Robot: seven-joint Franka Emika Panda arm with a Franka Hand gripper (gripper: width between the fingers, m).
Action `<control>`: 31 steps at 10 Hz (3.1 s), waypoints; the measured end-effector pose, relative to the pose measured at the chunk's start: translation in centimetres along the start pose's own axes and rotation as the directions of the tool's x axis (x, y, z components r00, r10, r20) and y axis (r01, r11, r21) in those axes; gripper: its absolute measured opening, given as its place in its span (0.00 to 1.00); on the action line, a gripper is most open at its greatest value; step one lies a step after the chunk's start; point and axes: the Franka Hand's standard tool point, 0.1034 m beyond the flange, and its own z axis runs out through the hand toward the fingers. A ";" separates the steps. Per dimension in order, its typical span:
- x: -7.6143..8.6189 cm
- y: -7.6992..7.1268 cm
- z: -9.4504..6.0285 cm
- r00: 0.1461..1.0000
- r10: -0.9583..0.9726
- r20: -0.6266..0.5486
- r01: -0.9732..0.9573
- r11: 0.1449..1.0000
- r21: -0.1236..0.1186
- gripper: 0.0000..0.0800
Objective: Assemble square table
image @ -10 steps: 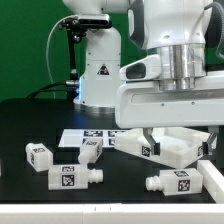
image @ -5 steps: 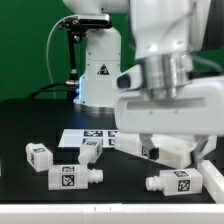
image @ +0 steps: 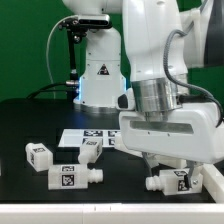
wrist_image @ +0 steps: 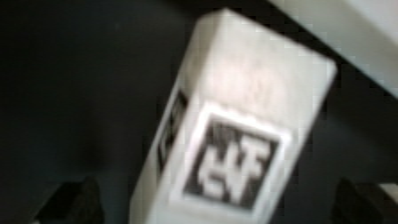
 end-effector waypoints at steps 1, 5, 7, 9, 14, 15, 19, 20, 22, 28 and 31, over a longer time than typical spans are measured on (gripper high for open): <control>-0.6 0.2 0.3 1.000 -0.009 0.004 0.009 1.000 -0.007 0.81; -1.3 0.2 0.5 1.000 -0.026 0.001 0.026 1.000 -0.008 0.47; -1.3 0.2 0.5 1.000 -0.027 0.001 0.027 1.000 -0.008 0.32; -0.5 0.7 -0.6 0.995 -0.104 -0.006 0.104 0.995 -0.005 0.33; 1.3 2.7 -7.6 0.988 -0.152 -0.014 0.152 0.988 0.023 0.33; 1.3 2.8 -7.6 0.988 -0.151 -0.014 0.152 0.988 0.023 0.33; 3.3 8.3 -9.8 0.938 -0.347 -0.018 0.347 0.938 -0.014 0.33; 4.6 11.5 -11.5 0.931 -0.364 -0.017 0.363 0.931 -0.029 0.33; 6.4 13.5 -12.4 0.935 -0.350 -0.059 0.348 0.937 -0.030 0.33; 6.6 19.9 -10.9 0.972 -0.234 0.032 0.235 0.971 -0.042 0.33; 6.9 20.3 -10.9 0.977 -0.209 0.037 0.210 0.977 -0.041 0.33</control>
Offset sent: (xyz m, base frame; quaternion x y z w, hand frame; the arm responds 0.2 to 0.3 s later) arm 0.0000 0.0000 0.0000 0.0000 0.0000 0.0000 1.0000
